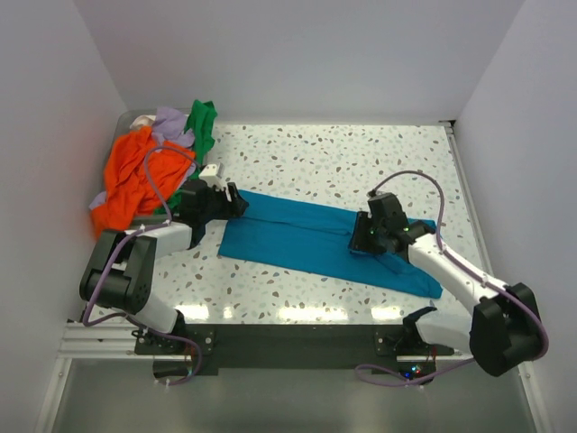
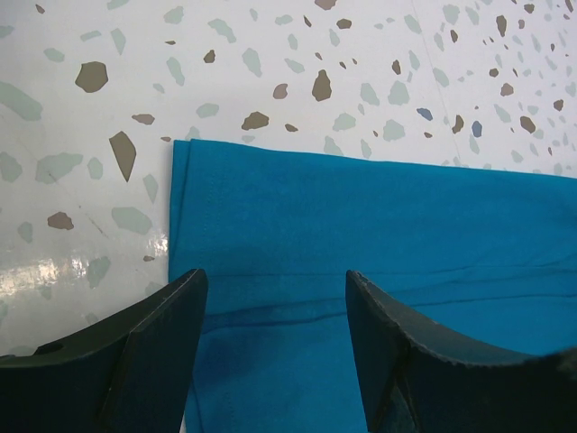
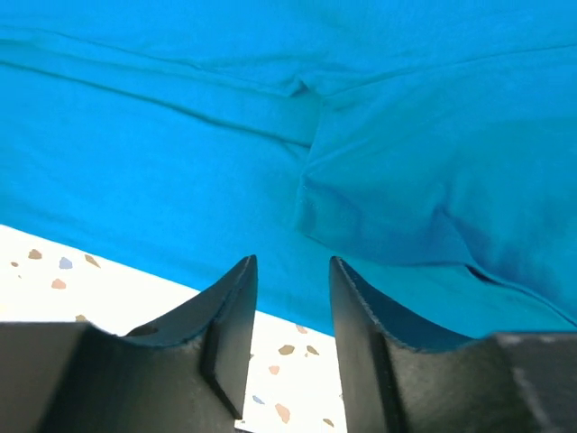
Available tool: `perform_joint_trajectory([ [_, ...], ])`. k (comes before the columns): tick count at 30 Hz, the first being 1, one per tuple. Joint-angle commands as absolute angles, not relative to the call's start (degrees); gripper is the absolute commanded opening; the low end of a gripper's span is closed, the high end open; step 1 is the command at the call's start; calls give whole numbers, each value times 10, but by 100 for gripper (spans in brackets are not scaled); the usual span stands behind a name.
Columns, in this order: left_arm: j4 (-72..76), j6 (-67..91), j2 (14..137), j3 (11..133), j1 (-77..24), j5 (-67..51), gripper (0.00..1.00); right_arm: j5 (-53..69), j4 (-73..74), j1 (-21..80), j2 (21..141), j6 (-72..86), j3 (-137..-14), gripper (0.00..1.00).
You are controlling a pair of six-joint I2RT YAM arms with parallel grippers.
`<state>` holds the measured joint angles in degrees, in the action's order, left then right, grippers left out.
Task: Fold and stack the t-shirts
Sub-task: Fold the tshirt
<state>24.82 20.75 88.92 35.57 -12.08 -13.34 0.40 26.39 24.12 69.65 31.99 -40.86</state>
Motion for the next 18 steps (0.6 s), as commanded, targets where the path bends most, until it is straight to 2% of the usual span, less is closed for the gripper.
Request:
perform_joint_trajectory([
  [1, 275, 196, 879, 367, -123, -136, 68, -34, 295, 244, 650, 323, -432, 43],
  [2, 275, 196, 879, 367, -122, -135, 68, -46, 301, 243, 643, 317, -436, 47],
  [6, 276, 197, 881, 367, -123, -139, 68, -110, 314, 243, 654, 308, -451, 52],
  [18, 278, 197, 867, 359, -122, -141, 68, -184, 296, 242, 750, 305, -445, 51],
])
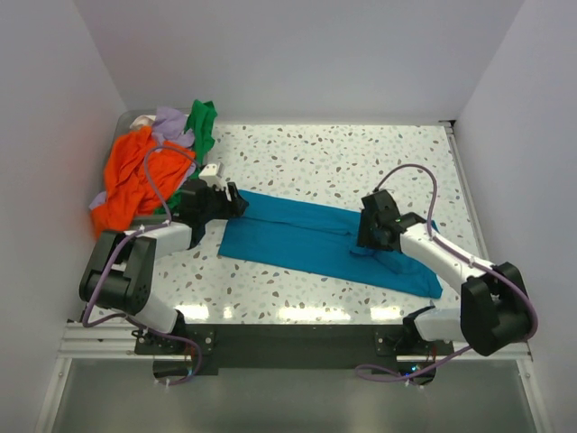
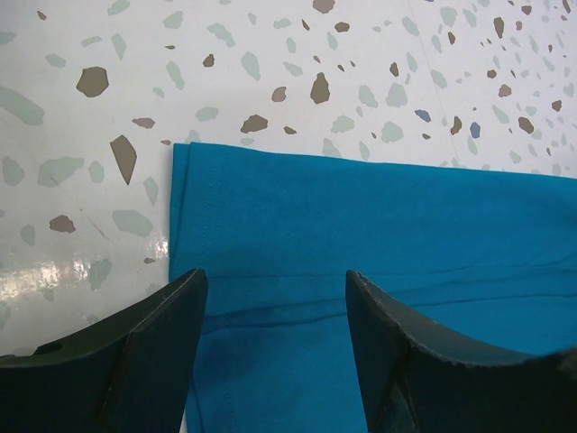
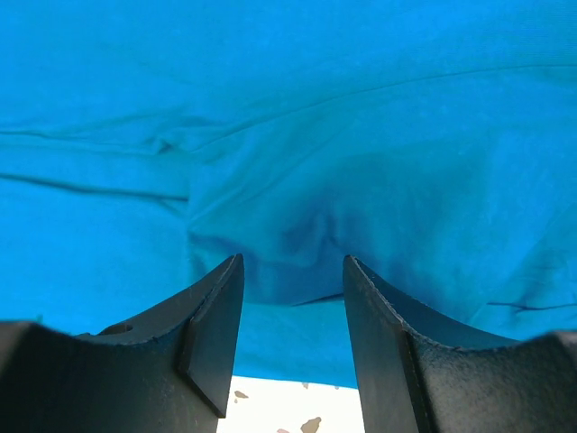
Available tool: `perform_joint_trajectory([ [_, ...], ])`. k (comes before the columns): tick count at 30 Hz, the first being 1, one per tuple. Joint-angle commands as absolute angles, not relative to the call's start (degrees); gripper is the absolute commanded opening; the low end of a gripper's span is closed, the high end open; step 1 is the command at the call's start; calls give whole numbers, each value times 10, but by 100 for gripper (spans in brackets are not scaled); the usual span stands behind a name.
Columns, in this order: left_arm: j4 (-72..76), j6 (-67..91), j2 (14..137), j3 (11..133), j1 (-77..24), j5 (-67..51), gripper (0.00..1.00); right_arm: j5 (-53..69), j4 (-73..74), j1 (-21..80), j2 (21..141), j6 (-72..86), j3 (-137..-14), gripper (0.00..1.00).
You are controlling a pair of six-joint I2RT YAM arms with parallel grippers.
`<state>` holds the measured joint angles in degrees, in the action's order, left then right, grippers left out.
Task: Fold and stack the t-shirts
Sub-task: Fold the tshirt
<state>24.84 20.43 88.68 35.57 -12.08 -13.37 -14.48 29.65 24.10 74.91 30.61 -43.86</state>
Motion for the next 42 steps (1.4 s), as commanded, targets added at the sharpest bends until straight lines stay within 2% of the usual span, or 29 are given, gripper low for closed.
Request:
perform_joint_trajectory([
  [1, 279, 197, 868, 359, -122, -141, 68, -181, 299, 242, 749, 306, -441, 51],
  [15, 281, 198, 872, 360, -122, -141, 68, -21, 303, 241, 685, 302, -386, 51],
  [18, 280, 197, 873, 360, -122, -141, 68, -10, 318, 241, 667, 297, -391, 52],
  [22, 276, 196, 868, 364, -122, -138, 68, -52, 334, 238, 666, 286, -424, 55],
  [25, 276, 195, 855, 363, -133, -136, 68, -72, 318, 204, 684, 267, -452, 57],
  [30, 297, 201, 855, 369, -162, -156, 68, -65, 280, 66, 757, 238, -489, 56],
  [36, 361, 251, 937, 401, -163, -215, 68, -44, 251, -19, 874, 239, -557, 54],
  [42, 413, 265, 1022, 426, -163, -243, 68, -61, 243, -77, 922, 243, -586, 52],
])
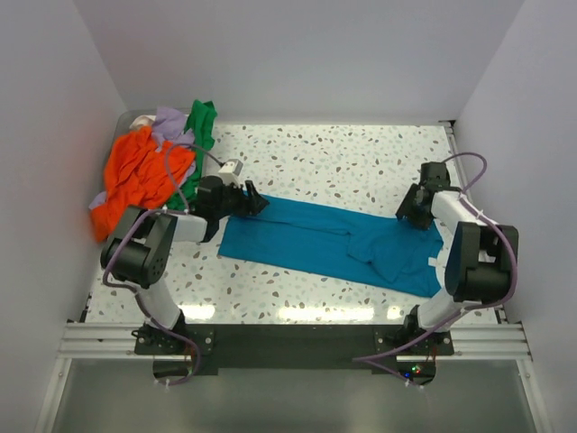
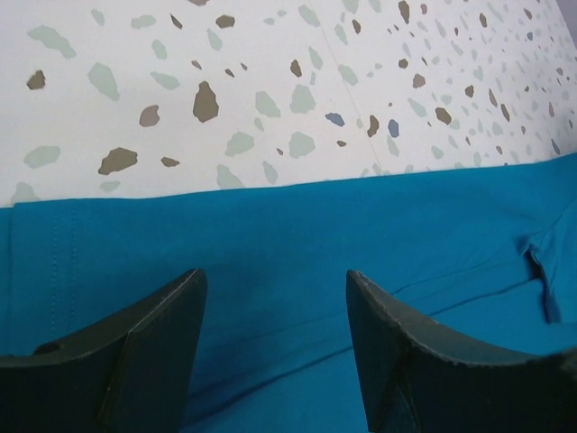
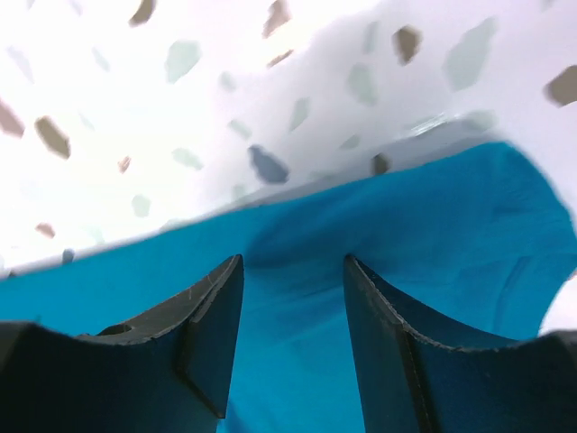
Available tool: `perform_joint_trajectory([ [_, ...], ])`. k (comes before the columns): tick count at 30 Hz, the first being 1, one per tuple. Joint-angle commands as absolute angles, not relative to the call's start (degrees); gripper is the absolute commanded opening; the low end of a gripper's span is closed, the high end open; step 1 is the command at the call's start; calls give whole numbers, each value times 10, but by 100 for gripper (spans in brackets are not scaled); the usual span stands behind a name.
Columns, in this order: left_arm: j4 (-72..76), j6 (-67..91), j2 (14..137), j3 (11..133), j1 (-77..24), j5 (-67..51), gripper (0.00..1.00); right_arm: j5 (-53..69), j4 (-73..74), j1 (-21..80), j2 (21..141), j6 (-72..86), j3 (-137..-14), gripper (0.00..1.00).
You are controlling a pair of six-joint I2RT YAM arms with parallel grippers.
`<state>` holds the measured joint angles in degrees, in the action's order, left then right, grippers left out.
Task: Fold and stack the t-shirts
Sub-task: Fold the tshirt
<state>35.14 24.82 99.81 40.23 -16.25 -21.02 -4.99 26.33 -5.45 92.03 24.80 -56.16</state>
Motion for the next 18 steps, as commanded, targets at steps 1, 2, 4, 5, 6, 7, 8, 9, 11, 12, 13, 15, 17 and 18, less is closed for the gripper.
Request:
perform_joint_trajectory([
  [1, 428, 269, 1036, 426, -163, -245, 68, -63, 245, -83, 925, 241, -587, 51],
  [2, 432, 271, 1042, 426, -162, -249, 68, -65, 246, -92, 925, 240, -590, 51],
  [4, 439, 274, 1053, 426, -162, -250, 68, -76, 250, -104, 919, 238, -591, 51],
  [5, 439, 274, 1055, 427, -162, -248, 68, -81, 249, -114, 916, 238, -592, 51],
  [6, 439, 273, 1056, 427, -161, -245, 68, -94, 246, -120, 915, 238, -592, 51],
  [7, 436, 273, 1059, 427, -161, -242, 68, -97, 245, -126, 915, 238, -592, 50],
  [8, 434, 273, 1061, 426, -159, -236, 68, -96, 245, -136, 920, 239, -592, 49],
  [9, 432, 272, 1063, 426, -158, -233, 68, -91, 244, -141, 925, 238, -592, 48],
  [11, 426, 272, 1066, 426, -156, -228, 68, -84, 238, -148, 936, 239, -588, 43],
  [12, 424, 271, 1068, 425, -156, -223, 68, -85, 237, -149, 940, 239, -588, 43],
  [13, 420, 269, 1067, 425, -155, -222, 68, -90, 236, -149, 944, 239, -588, 42],
  [15, 418, 265, 1066, 421, -154, -220, 68, -95, 243, -151, 949, 239, -591, 41],
  [17, 416, 264, 1063, 419, -152, -217, 68, -98, 241, -153, 947, 239, -588, 41],
  [18, 416, 261, 1064, 417, -151, -217, 68, -97, 238, -153, 947, 239, -586, 40],
])
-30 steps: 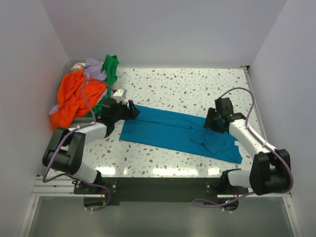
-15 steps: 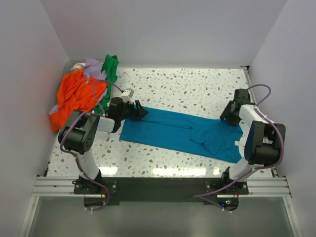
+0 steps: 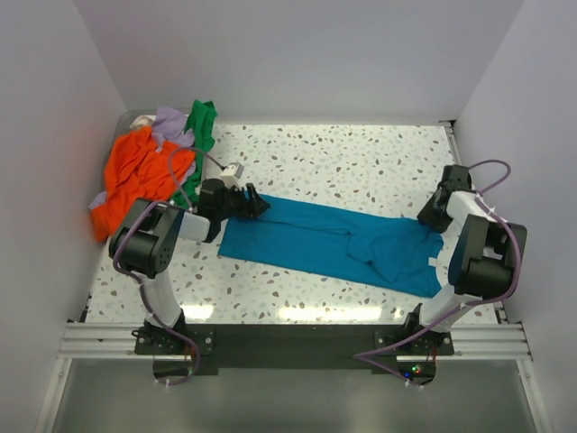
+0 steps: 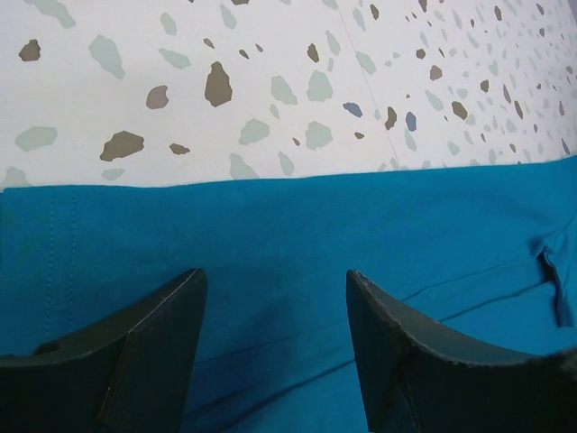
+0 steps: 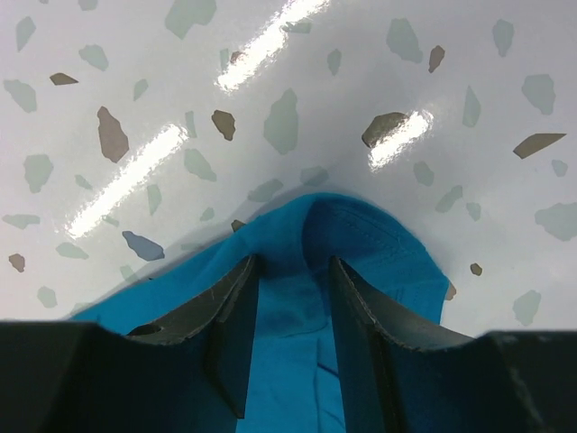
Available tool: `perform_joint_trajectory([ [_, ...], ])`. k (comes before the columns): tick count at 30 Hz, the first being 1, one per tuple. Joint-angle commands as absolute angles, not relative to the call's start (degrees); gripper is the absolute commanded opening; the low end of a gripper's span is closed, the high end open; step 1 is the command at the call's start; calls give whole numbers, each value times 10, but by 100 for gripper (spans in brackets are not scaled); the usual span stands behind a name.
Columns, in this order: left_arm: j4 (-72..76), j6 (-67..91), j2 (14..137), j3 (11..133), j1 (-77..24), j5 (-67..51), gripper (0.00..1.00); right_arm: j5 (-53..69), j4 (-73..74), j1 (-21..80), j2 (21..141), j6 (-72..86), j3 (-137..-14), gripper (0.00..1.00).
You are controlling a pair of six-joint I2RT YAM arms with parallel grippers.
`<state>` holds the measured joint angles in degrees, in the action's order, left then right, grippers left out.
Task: Fold and stack the t-shirts
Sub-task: Fold the tshirt
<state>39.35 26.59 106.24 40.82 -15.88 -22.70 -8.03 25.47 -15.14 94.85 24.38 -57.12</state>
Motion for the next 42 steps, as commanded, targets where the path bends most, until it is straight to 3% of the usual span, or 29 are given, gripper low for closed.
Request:
perform_joint_trajectory([
  [1, 416, 261, 1062, 416, -149, -217, 68, -97, 236, -155, 947, 239, -586, 40],
  [9, 402, 262, 1070, 417, -142, -207, 68, -115, 236, -158, 977, 241, -596, 26],
  [10, 401, 264, 1070, 417, -138, -206, 68, -117, 236, -158, 978, 242, -596, 17],
  [14, 404, 273, 1071, 410, -129, -203, 68, -144, 241, -160, 979, 244, -593, 0],
  [23, 416, 273, 1048, 398, -130, -199, 68, -130, 240, -163, 969, 250, -590, 0],
  [27, 382, 265, 1020, 413, -131, -193, 69, -70, 237, -162, 936, 246, -587, 35],
  [31, 360, 257, 977, 415, -132, -182, 69, -63, 245, -160, 850, 254, -563, 50],
  [35, 319, 240, 927, 423, -133, -162, 70, -45, 236, -118, 740, 263, -513, 55],
  [42, 298, 211, 910, 430, -204, -154, 71, -7, 244, -53, 723, 264, -470, 58],
])
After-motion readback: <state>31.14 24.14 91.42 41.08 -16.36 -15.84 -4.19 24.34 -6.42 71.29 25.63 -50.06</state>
